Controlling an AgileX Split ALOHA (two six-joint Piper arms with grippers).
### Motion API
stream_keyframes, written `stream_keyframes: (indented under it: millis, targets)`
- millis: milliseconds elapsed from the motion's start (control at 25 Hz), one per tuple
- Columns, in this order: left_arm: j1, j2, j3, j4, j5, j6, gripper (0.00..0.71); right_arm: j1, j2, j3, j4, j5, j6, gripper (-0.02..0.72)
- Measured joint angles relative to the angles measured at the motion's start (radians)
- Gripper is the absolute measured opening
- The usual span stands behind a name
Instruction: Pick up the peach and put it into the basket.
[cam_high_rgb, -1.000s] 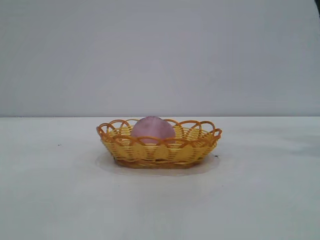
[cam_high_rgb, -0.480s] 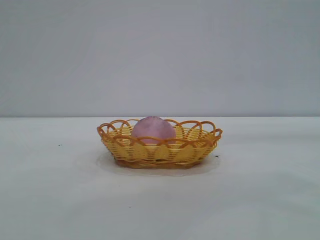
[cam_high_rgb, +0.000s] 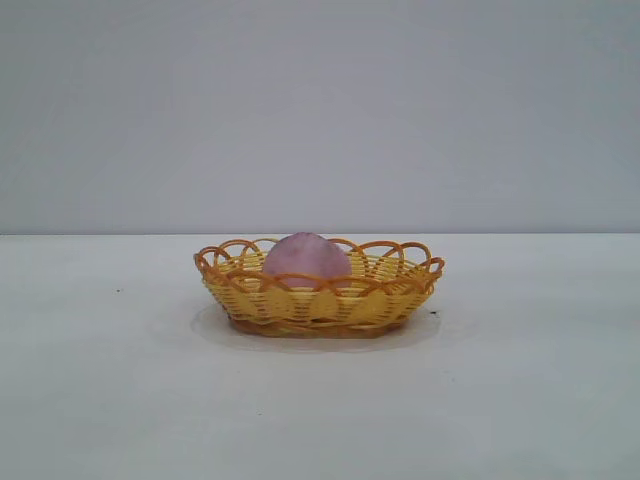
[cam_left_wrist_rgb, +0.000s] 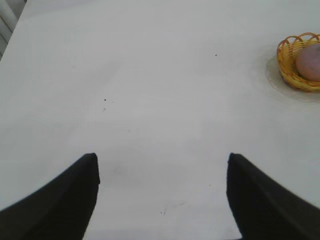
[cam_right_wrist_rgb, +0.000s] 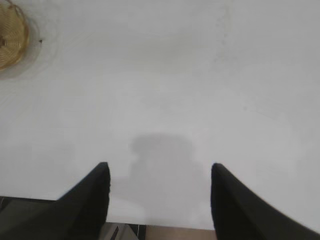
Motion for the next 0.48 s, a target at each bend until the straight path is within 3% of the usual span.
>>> stream_keyframes:
  millis: [320, 480]
  targets:
    - [0.000, 0.000, 0.000, 0.000, 0.000, 0.000, 0.465, 0.000, -0.357, 0.168, -0.033, 0.003, 0.002, 0.365]
    - [0.000, 0.000, 0.000, 0.000, 0.000, 0.000, 0.465, 0.000, -0.513, 0.262, -0.033, -0.031, 0.002, 0.365]
